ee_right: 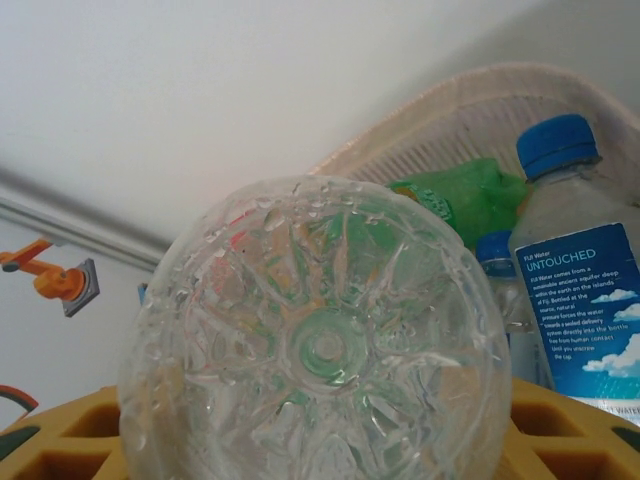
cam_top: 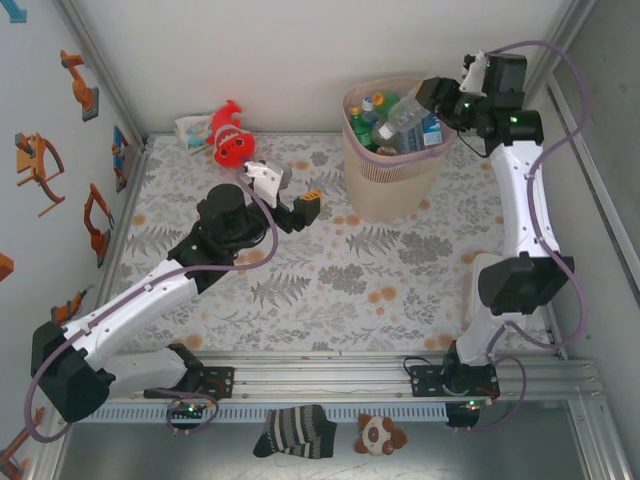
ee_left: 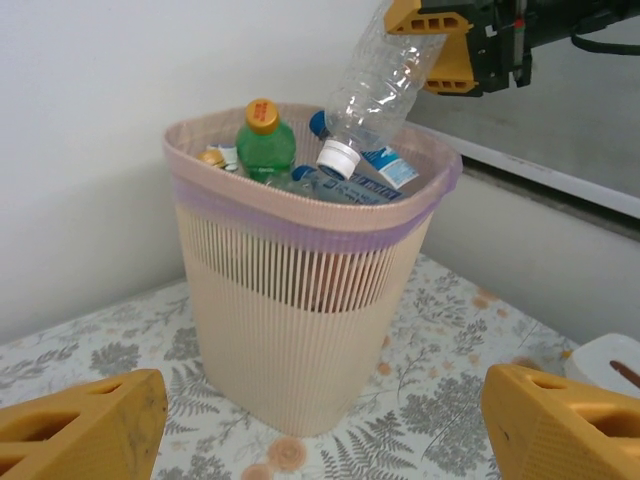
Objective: Put the plastic bottles in the bin
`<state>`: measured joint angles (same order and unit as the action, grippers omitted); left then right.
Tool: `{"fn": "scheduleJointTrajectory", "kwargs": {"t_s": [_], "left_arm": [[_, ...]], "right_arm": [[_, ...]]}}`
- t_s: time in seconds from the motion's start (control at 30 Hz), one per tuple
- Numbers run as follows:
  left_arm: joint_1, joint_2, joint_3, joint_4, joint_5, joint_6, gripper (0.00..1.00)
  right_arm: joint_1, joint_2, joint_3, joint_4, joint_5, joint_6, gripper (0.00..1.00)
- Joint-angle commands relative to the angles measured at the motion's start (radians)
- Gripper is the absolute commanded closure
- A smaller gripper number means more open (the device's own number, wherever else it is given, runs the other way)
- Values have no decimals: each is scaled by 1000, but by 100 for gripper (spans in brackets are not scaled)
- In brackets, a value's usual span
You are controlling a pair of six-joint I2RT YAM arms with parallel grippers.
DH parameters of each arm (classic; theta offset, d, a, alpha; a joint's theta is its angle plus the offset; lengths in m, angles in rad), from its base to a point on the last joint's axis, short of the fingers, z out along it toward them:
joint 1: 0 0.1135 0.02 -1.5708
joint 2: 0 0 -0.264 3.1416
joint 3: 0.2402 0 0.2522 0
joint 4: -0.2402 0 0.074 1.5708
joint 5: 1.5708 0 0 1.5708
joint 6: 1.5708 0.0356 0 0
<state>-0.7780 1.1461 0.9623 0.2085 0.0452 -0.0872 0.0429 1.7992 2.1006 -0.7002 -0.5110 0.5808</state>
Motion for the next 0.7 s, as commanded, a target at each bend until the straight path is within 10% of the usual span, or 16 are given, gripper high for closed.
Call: {"fn": "scheduleJointTrajectory", "kwargs": {"t_s": [0.0,0.2,0.43,0.67], "left_arm": [[2,-31,-5,-26,-32,28,18],[2,-41,-9,-40,-43,32,18],[5,-58,-28,-49,-66,39,18],[6,-71,-37,-55,-82,39,17]], "right_arm": [[2,67,67,-42,-103,44,61],[2,135,63,-7,-177,114,57],[-6,87,47,-58,-1,89,19],[-6,44,99,-141,153,17,19]]}}
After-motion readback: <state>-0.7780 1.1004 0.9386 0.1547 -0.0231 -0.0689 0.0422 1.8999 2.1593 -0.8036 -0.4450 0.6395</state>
